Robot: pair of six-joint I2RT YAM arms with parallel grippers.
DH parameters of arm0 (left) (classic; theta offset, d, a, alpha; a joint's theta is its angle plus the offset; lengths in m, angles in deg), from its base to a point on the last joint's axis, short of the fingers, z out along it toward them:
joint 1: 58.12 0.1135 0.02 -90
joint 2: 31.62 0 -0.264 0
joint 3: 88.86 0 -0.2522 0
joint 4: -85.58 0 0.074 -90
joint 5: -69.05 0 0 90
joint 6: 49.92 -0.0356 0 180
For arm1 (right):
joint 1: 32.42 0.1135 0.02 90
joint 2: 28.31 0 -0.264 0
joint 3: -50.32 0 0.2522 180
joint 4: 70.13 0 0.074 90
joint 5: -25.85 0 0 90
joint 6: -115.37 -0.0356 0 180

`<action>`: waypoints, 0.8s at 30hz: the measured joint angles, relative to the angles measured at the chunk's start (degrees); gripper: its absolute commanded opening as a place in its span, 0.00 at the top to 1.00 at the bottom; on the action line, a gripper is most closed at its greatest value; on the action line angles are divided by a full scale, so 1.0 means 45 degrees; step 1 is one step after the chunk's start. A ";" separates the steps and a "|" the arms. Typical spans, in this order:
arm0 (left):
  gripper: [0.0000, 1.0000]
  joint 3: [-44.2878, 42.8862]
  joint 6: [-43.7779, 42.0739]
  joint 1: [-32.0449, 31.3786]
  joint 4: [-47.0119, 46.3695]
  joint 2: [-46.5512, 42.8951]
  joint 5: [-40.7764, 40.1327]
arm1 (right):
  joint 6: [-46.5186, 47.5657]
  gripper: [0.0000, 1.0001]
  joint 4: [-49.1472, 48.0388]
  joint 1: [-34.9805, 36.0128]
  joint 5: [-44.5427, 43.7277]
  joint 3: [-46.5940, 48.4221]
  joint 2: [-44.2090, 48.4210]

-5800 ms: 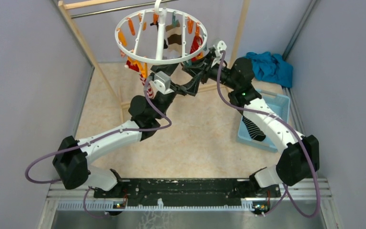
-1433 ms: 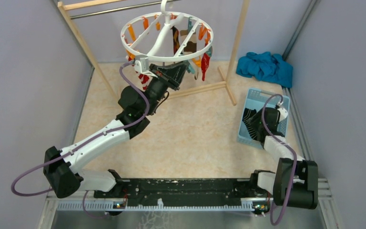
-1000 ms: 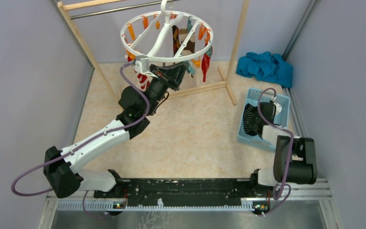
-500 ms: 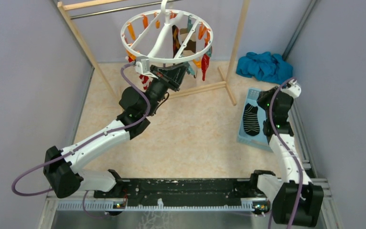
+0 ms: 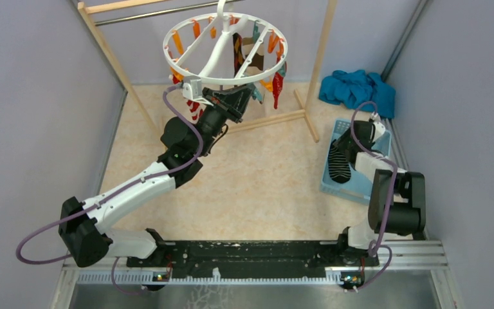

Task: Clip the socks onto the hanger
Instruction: Pick up the sock from the bin.

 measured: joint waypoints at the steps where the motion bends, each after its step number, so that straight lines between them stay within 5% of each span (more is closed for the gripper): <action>1: 1.00 0.0005 -0.0015 0.0000 0.0000 0.0000 0.0000 | -0.0019 0.45 -0.0058 0.0000 -0.0029 0.0005 -0.0311; 7: 1.00 0.0058 -0.0141 0.0005 -0.0005 -0.0005 -0.0010 | -0.0034 0.49 -0.0243 0.0000 -0.0393 0.0306 -0.1588; 14: 1.00 0.0151 -0.0194 0.0005 -0.0005 -0.0039 -0.0058 | -0.0049 1.00 0.0136 -0.0005 -0.0607 0.1195 -0.2511; 24: 1.00 0.0214 -0.0238 0.0010 -0.0005 -0.0155 -0.0117 | -0.0126 1.00 0.0636 -0.0024 -0.0534 0.0831 -0.1268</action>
